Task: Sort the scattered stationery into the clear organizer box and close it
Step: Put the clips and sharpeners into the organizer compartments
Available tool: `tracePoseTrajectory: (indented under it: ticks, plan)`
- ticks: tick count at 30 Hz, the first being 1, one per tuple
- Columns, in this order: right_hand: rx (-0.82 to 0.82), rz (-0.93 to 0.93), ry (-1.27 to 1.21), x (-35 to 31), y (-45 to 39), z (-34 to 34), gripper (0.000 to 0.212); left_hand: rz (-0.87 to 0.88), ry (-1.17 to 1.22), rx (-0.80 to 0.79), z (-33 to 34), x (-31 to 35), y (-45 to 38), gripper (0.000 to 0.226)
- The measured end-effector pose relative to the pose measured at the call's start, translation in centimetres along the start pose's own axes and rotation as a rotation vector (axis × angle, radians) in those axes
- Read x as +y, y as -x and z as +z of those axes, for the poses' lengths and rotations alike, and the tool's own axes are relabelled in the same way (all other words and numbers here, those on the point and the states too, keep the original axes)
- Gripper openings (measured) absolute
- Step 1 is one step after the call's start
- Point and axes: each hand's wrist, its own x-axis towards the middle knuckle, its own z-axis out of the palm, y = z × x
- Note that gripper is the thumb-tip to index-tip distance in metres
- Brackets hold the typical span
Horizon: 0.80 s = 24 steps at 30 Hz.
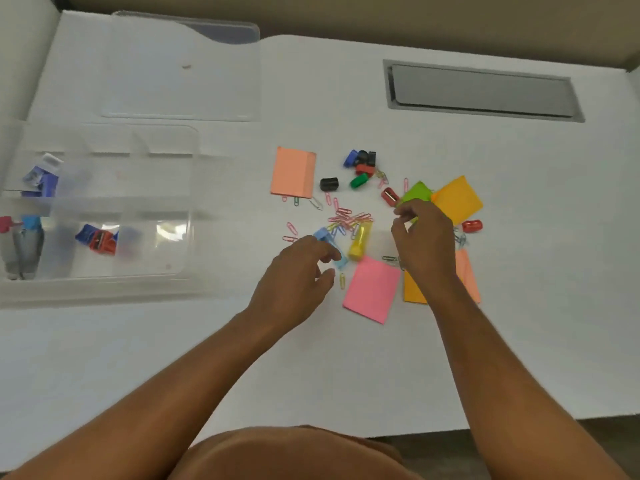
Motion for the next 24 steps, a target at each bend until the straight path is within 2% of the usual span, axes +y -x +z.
tracePoseTrajectory:
  ticks: [4, 8, 10, 13, 15, 17, 19, 21, 22, 24]
  plan:
    - [0.014, -0.067, 0.095, 2.8, -2.2, -0.1, 0.023, -0.018, -0.027, 0.075, 2.0, 2.2, -3.9, 0.024]
    - [-0.114, -0.193, 0.325, 2.4, -6.2, 1.4, 0.039, -0.085, -0.128, 0.22, 2.8, 3.3, -8.4, 0.028]
    - [-0.176, -0.19, 0.377, 2.1, -7.5, 2.1, 0.036, -0.121, -0.184, 0.294, 2.7, 3.2, -10.6, 0.034]
    - [-0.173, -0.207, 0.317, 2.2, -7.8, 2.5, 0.032, -0.122, -0.312, 0.293, 2.4, 2.2, -13.5, 0.047]
    - [-0.15, -0.151, 0.082, 2.0, -7.4, 2.1, 0.031, -0.102, -0.4, 0.245, 2.3, 1.3, -14.9, 0.051]
    - [-0.144, 0.033, -0.266, 1.5, -6.8, 1.3, 0.024, -0.101, -0.423, 0.205, 2.1, 0.8, -15.9, 0.046]
    - [-0.181, 0.379, -0.776, 0.8, -5.9, 0.1, 0.014, -0.095, -0.392, 0.186, 1.9, 0.6, -16.3, 0.037]
    - [-0.246, 0.707, -1.241, 0.6, -4.7, -0.9, 0.018, -0.083, -0.303, 0.244, 1.6, 0.9, -16.5, 0.031]
    - [-0.269, 0.789, -1.355, 0.9, -4.1, -1.1, 0.018, -0.057, -0.249, 0.294, 1.5, 1.5, -16.5, 0.029]
    - [-0.309, 0.828, -1.401, 1.5, -3.1, -1.4, 0.016, 0.041, -0.188, 0.338, 1.7, 3.0, -16.4, 0.028]
